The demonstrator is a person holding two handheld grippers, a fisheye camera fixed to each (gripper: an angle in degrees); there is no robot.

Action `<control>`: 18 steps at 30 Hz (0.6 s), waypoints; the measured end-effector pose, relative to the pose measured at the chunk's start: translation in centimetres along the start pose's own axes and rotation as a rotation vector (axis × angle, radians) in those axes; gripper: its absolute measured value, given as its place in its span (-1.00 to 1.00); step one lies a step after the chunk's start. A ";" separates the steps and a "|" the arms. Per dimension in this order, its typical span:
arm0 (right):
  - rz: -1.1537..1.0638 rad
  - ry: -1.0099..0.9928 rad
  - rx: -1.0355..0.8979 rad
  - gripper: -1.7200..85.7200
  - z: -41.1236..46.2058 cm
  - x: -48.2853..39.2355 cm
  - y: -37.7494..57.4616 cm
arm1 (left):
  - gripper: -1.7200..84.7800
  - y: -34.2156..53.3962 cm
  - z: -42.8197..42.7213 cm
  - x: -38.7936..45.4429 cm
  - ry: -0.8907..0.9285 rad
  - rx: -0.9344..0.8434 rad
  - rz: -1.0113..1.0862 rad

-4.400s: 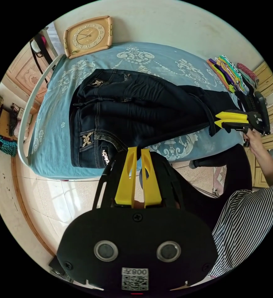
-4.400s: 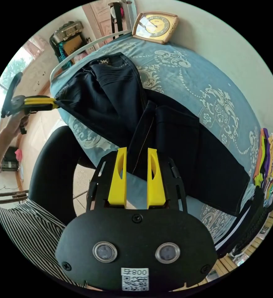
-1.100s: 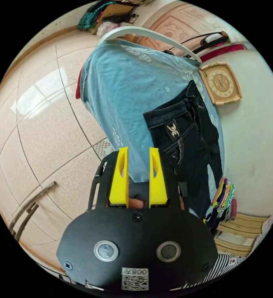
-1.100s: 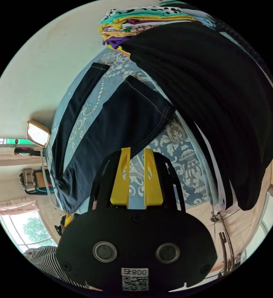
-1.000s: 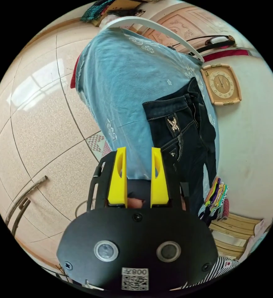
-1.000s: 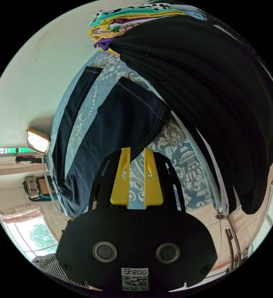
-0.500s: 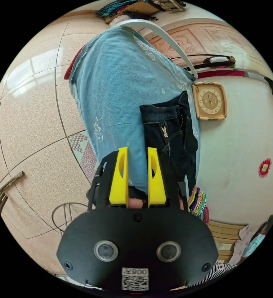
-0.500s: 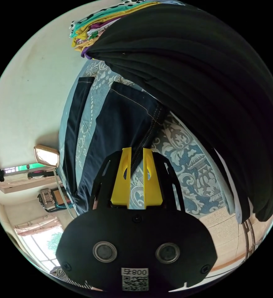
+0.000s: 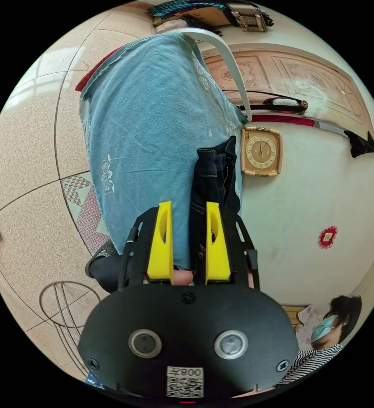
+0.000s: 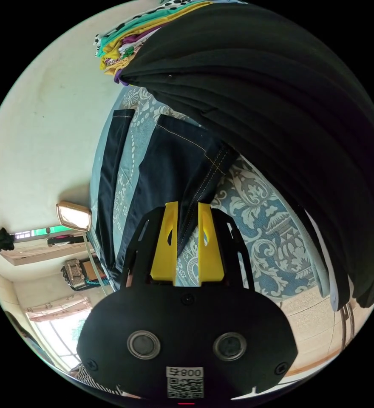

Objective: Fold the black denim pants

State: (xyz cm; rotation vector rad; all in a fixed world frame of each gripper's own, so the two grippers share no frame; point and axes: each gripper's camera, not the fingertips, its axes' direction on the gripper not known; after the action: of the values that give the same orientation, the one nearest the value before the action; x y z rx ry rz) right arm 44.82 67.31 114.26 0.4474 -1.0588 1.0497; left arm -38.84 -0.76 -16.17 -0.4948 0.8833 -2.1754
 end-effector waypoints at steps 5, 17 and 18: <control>0.016 0.009 0.057 -0.78 -1.2 1.8 1.7 | -0.66 0.9 0.2 -1.3 -0.061 0.020 -0.015; 0.062 0.052 0.118 -0.79 -1.2 3.6 1.6 | -0.75 1.3 2.1 -1.6 -0.188 -0.007 0.010; 0.058 0.061 0.117 -0.80 -1.1 3.6 1.5 | -0.82 1.2 2.2 -1.3 -0.179 -0.009 0.030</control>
State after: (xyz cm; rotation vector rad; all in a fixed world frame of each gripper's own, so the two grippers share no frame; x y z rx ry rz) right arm 44.35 70.56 116.62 0.4786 -0.9647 1.1744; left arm -36.07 -1.36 -15.62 -0.6651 0.7983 -2.0638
